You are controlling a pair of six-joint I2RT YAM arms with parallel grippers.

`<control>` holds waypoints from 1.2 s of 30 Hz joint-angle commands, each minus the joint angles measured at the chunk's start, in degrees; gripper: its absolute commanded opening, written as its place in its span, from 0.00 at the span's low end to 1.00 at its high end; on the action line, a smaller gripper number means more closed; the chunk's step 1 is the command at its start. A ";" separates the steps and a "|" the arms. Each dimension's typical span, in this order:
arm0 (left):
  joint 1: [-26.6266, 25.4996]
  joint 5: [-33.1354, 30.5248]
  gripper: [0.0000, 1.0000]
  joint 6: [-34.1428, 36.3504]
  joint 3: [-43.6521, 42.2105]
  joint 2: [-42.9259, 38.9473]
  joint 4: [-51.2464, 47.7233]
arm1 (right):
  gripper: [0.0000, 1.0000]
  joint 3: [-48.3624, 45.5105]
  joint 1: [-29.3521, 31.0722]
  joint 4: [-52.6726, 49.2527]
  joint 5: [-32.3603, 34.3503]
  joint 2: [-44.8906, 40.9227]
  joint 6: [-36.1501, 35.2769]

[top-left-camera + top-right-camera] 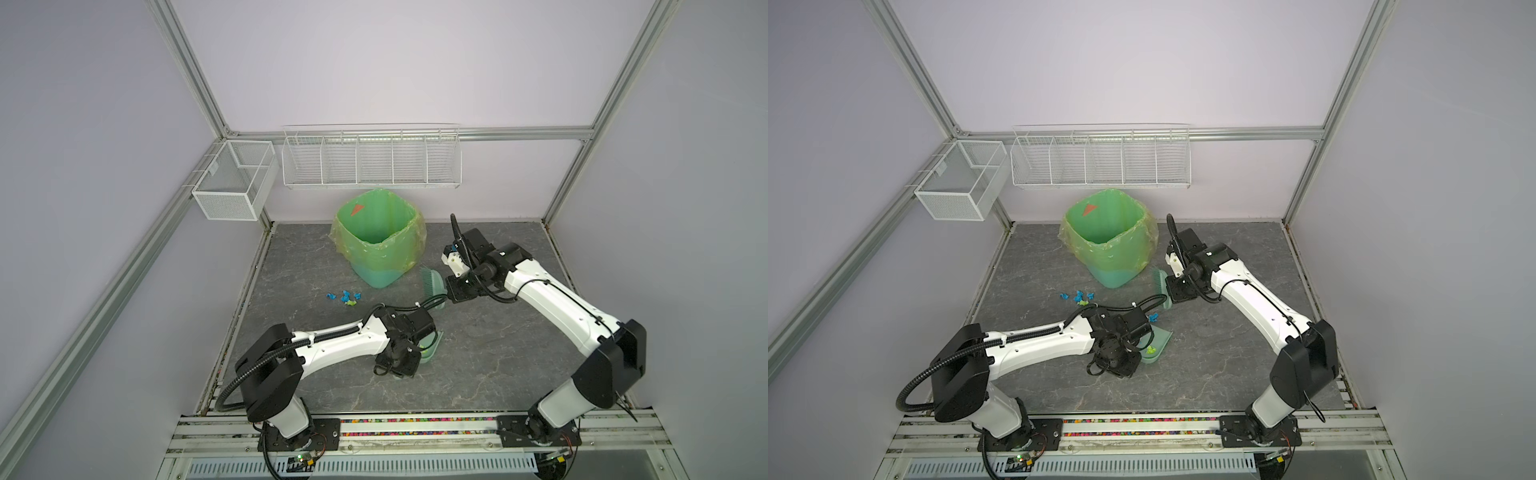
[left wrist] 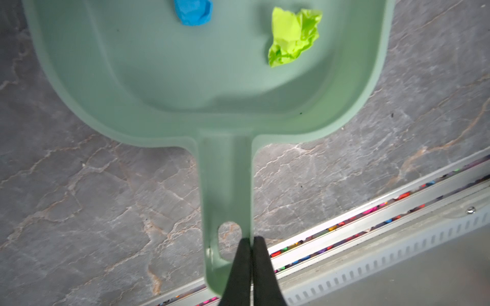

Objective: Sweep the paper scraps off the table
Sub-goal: 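Sweep the remaining scraps into the dustpan with the right gripper's brush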

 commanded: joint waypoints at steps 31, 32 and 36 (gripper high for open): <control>4.29 -1.04 0.00 5.61 0.73 -0.58 -2.76 | 0.07 -11.27 2.65 7.23 -7.75 -15.23 9.64; 4.32 -1.23 0.00 5.68 0.99 -0.48 -2.93 | 0.07 -11.38 2.09 7.11 -6.96 -15.36 9.70; 4.29 -1.62 0.00 5.63 1.66 -0.31 -3.05 | 0.07 -11.57 0.46 7.17 -4.92 -14.80 9.93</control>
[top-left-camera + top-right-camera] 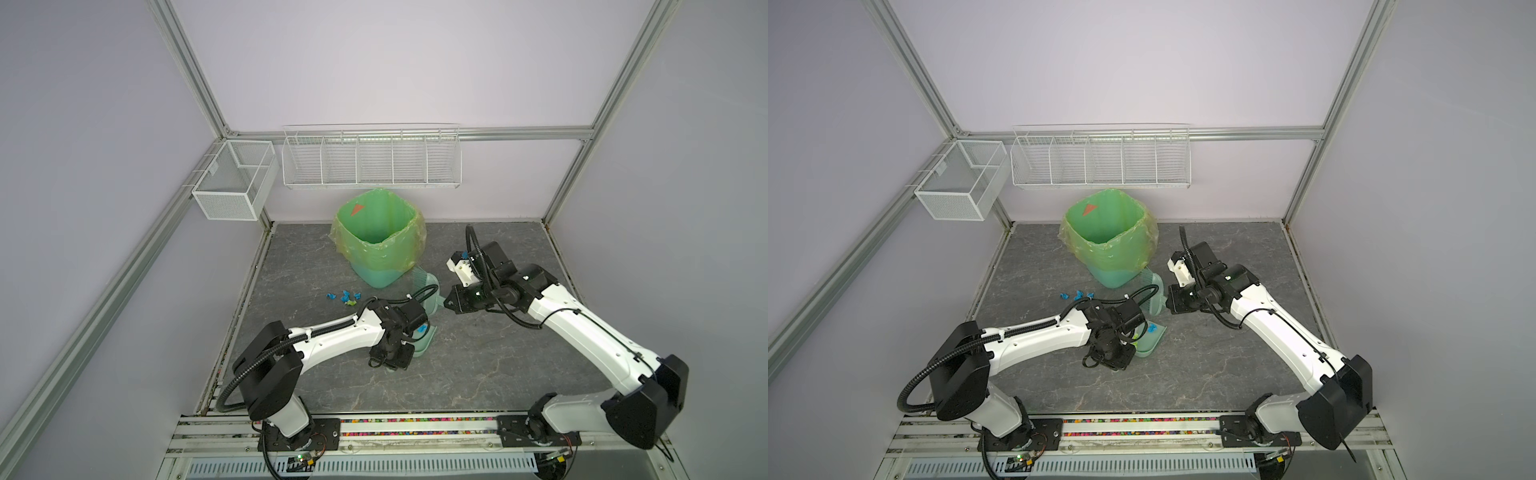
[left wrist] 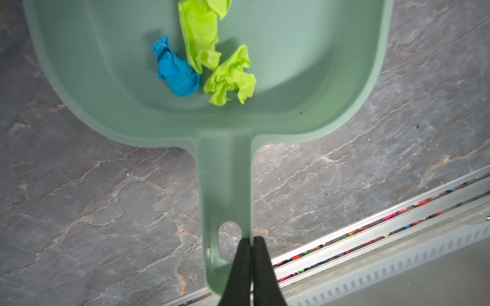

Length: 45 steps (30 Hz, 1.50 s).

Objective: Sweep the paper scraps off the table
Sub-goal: 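Sweep the remaining scraps into the dustpan with the right gripper's brush, then draw the brush back with the right while the left lifts the dustpan toward the bin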

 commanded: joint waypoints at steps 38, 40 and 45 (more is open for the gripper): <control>0.21 -3.83 0.00 1.54 5.85 2.02 -1.12 | 0.07 -3.60 5.95 -7.06 16.67 -5.88 6.80; 0.21 -4.36 0.00 1.53 5.75 1.32 -1.24 | 0.07 -3.61 4.73 -7.63 17.13 -6.47 7.06; 0.21 -6.64 0.00 2.59 7.52 1.05 -2.48 | 0.07 -3.83 1.07 -7.60 17.59 -9.06 6.38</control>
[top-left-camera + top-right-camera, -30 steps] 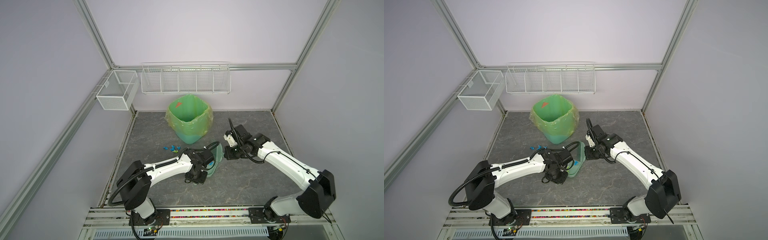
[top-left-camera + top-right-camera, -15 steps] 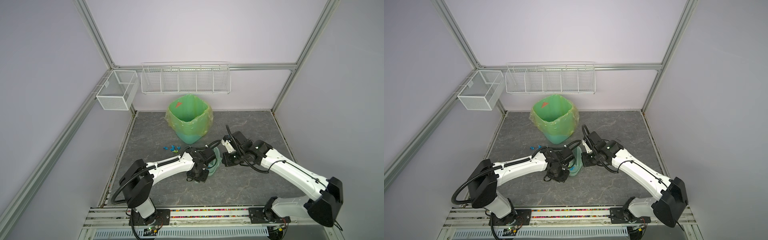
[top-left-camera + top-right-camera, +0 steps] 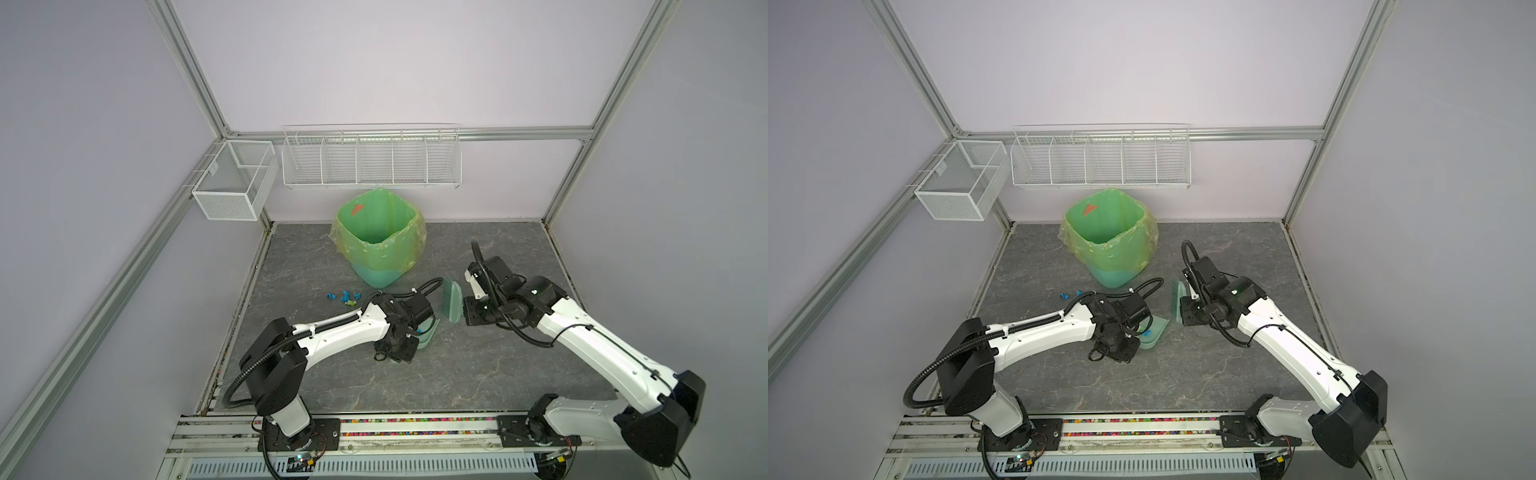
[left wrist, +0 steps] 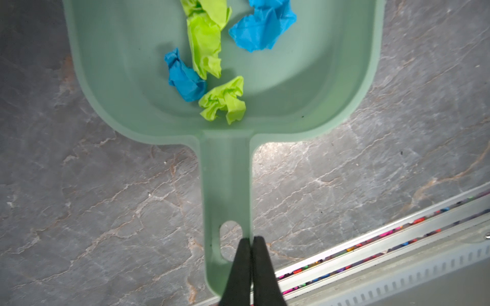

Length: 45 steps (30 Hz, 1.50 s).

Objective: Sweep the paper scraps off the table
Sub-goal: 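Draw the brush back with the right while the left lifts the dustpan toward the bin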

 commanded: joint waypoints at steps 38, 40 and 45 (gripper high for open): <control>0.21 -8.03 0.00 4.26 21.27 -1.08 -6.68 | 0.07 -4.43 -10.32 -0.57 3.91 -9.32 0.01; 0.21 -7.70 0.00 4.31 22.37 -0.96 -6.60 | 0.07 -5.00 -10.41 -0.33 3.35 -9.54 0.23; 0.21 -6.65 0.00 5.91 25.44 0.11 -6.99 | 0.07 -6.43 -10.50 0.30 2.61 -10.88 0.56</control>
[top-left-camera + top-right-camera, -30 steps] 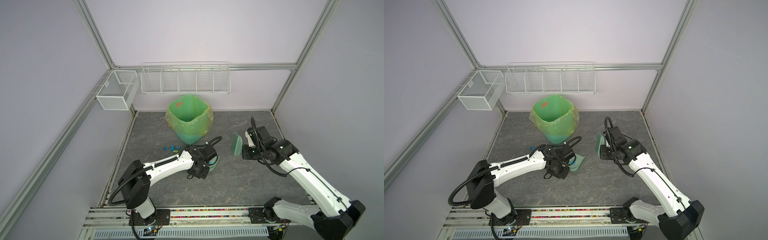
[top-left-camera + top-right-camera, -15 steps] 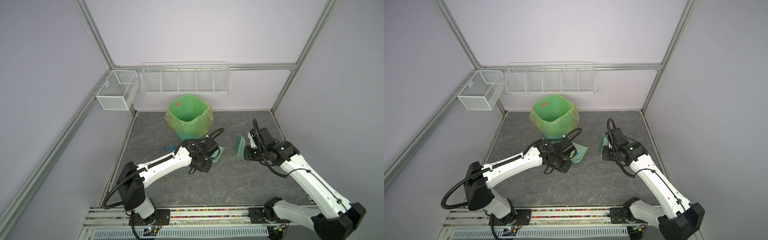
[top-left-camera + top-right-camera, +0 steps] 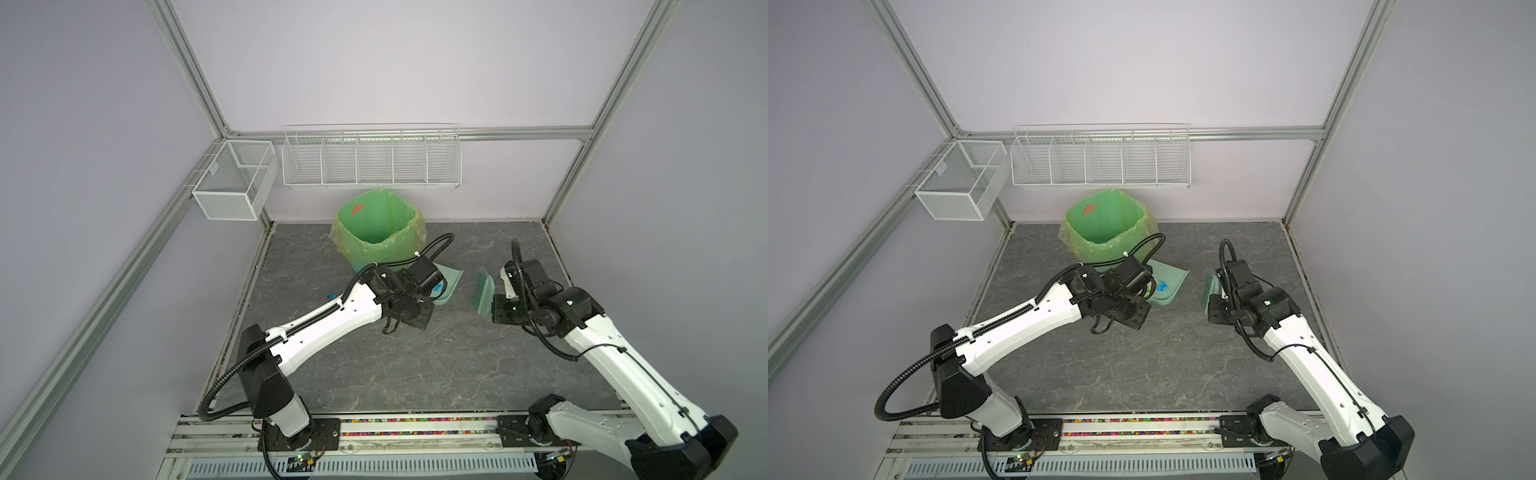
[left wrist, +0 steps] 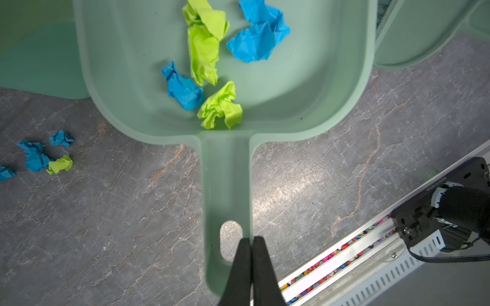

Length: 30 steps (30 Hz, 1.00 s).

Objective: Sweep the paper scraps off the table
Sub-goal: 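Draw the brush back with the right while the left lifts the dustpan toward the bin, then carry the loaded dustpan with the left gripper up over the bin opening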

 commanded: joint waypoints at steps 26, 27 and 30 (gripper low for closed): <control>0.95 -8.27 0.00 6.17 21.62 7.28 -6.75 | 0.07 -2.03 -1.13 4.08 -2.74 -1.30 0.43; 1.08 -8.42 0.00 6.10 21.97 7.27 -6.91 | 0.07 -2.05 -1.15 4.15 -2.97 -1.29 0.43; 1.43 -9.13 0.00 5.98 22.46 6.74 -7.19 | 0.07 -2.30 -1.14 4.18 -3.57 -1.61 0.73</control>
